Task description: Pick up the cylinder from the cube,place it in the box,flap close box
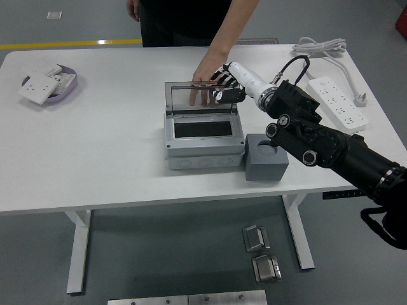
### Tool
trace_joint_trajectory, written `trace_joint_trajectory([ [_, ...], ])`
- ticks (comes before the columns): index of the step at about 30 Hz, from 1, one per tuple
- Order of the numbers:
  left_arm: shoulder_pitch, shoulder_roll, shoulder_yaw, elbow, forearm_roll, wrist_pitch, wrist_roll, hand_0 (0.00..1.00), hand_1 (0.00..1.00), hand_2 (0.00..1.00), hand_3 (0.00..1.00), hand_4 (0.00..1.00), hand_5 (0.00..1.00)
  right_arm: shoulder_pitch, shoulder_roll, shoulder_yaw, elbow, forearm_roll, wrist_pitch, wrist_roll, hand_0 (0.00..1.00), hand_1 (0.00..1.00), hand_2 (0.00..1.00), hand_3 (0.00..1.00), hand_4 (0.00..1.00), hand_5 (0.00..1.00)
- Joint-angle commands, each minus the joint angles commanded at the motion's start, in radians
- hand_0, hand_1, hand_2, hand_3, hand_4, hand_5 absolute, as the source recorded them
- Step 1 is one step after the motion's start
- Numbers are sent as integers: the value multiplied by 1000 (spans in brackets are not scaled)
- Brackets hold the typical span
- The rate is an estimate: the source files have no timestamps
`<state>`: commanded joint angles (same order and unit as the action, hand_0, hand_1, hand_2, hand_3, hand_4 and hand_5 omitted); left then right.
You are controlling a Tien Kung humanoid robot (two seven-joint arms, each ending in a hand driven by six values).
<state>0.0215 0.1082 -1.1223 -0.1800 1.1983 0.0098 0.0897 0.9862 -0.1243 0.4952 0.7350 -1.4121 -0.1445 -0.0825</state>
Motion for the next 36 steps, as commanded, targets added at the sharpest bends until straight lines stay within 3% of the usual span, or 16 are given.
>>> trace_joint_trajectory([
  [11,6,-2,-9,0,-2,1,-5,598,621,599,606,676,292,-76,-63,31,225,-110,-12,-43,655,629,654,692,599,288],
  [20,8,-4,-16,0,-4,2,-8,599,621,599,608,678,292,-140,-105,8,381,-142,-7,-67,590,629,657,693,597,287],
  [27,11,-6,-17,0,-7,2,-10,599,621,599,608,679,295,-173,-125,19,446,-178,-11,-78,562,626,659,694,596,291],
  [36,13,-9,-20,0,-5,3,-8,599,621,599,608,679,294,-211,-124,38,460,-216,-15,-86,538,625,659,694,594,293],
])
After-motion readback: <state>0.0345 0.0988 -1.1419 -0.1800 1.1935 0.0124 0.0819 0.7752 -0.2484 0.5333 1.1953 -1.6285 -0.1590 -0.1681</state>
